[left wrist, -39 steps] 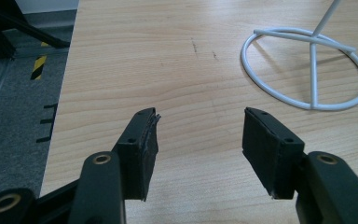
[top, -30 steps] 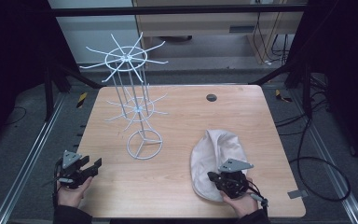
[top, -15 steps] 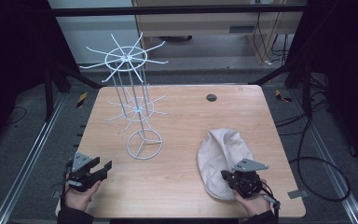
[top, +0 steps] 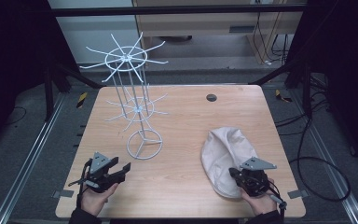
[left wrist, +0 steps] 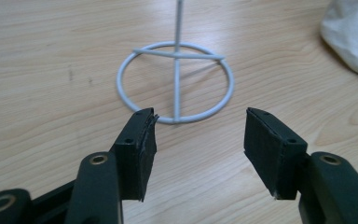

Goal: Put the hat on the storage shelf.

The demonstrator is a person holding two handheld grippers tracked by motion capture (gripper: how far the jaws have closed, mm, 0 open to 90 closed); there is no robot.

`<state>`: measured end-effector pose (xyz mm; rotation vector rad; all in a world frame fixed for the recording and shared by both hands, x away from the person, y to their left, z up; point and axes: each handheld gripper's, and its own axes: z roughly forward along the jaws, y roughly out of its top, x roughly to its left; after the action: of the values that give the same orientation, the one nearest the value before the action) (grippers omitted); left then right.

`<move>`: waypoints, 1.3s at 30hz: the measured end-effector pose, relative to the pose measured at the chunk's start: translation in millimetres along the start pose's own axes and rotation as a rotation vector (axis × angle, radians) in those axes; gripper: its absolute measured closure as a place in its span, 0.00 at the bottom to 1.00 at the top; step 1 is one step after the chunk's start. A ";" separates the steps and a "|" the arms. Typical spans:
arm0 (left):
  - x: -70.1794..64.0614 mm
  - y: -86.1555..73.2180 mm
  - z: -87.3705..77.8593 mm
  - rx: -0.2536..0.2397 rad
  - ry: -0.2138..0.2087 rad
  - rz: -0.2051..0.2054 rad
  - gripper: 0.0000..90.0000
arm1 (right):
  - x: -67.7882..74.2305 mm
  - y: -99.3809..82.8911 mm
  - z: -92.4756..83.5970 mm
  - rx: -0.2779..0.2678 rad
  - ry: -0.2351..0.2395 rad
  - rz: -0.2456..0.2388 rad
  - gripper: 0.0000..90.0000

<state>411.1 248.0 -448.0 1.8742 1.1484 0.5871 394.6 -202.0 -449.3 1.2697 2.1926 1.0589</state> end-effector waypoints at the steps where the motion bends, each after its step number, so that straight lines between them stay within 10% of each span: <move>1: -3.4 1.1 1.2 0.002 -0.009 0.008 0.47 | 0.8 1.0 -1.0 -0.007 0.002 -0.003 0.98; 14: -14.7 2.5 9.1 0.026 -0.010 0.062 0.43 | 3.3 24.1 -15.4 -0.113 -0.056 0.022 0.72; 19: 2.4 0.3 5.1 0.026 0.036 0.048 0.42 | -3.3 33.1 -12.7 -0.087 -0.128 0.041 0.66; 39: 49.3 -9.1 -2.6 0.056 0.164 0.001 0.41 | -15.3 68.9 34.4 0.079 -0.161 0.075 0.73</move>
<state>428.0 294.7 -456.0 1.9026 1.2808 0.7265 463.5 -180.0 -418.7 1.4298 2.0990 0.8719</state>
